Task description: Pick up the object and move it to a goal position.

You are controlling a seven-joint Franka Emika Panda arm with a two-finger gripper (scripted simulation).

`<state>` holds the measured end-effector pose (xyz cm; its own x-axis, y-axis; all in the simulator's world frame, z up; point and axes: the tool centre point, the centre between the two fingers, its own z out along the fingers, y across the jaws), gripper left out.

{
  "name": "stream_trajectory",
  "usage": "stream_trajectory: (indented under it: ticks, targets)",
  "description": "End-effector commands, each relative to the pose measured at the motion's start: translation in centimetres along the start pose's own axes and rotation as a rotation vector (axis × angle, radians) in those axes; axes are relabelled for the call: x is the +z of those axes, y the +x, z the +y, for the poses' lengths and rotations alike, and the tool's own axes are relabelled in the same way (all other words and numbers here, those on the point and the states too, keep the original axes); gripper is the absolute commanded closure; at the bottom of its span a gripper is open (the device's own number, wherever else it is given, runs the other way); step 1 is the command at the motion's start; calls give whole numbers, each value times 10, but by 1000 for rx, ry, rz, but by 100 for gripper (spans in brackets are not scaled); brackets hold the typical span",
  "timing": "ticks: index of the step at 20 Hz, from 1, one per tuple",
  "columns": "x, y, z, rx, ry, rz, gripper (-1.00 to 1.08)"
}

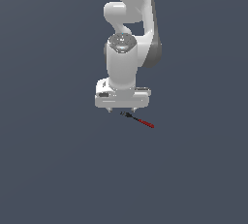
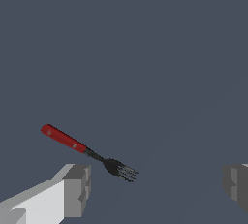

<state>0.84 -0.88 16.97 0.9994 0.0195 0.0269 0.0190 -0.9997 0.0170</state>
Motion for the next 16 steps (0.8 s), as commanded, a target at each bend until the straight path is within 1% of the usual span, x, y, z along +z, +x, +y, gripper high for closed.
stream_trajectory:
  ticks: [1, 4, 10, 16]
  targets:
    - [0, 0, 0, 0, 0, 0, -92]
    - [0, 1, 4, 0, -1, 3, -92]
    - [-3, 7, 24, 4, -10, 16, -92]
    - [-2, 7, 24, -2, -10, 16, -92]
